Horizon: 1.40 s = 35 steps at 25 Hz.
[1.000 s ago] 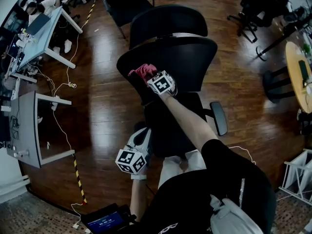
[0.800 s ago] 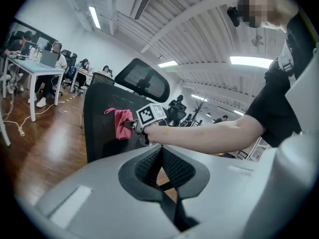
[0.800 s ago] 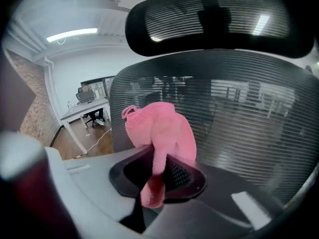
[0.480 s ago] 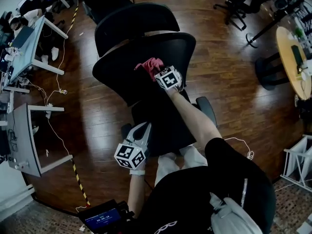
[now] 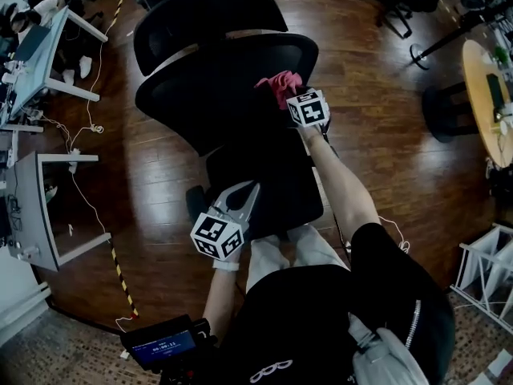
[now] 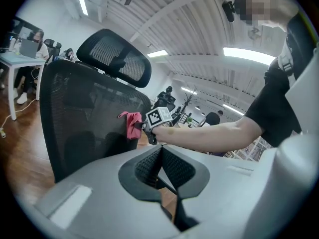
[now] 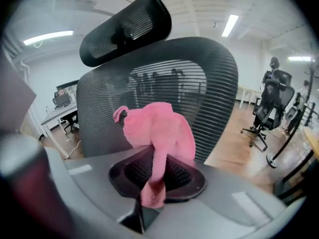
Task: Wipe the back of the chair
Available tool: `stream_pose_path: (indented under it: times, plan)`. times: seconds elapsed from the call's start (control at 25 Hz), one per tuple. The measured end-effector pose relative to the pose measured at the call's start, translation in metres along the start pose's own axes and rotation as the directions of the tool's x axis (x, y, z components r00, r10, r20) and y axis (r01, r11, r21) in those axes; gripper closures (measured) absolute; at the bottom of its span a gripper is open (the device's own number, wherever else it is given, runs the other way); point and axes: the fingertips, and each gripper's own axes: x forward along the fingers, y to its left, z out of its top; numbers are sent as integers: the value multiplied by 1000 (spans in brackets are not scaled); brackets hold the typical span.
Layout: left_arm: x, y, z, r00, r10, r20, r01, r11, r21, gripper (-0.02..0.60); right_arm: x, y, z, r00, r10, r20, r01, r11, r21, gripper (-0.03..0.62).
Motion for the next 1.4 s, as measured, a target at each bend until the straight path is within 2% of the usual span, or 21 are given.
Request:
stream_pose_path:
  times: [0.2, 0.48, 0.64, 0.92, 1.4]
  plan:
    - [2, -3, 3, 1000, 7, -4, -7, 1000, 2, 588, -10, -36, -8, 999, -52, -10, 53, 997, 48, 553]
    - [-6, -2, -4, 1000, 28, 0, -28, 1000, -14, 588, -20, -66, -27, 986, -161, -39, 163, 986, 45, 553]
    - [-16, 2, -10, 999, 46, 10, -46, 999, -27, 588, -20, -66, -31, 981, -188, -47, 190, 981, 48, 553]
    - [-44, 13, -14, 997, 71, 32, -69, 997, -45, 588, 6, -2, -23, 990, -128, -52, 128, 992, 3, 553]
    - [-125, 54, -19, 988, 141, 68, -135, 988, -81, 588, 53, 147, 1, 998, 1, -67, -7, 996, -91, 553]
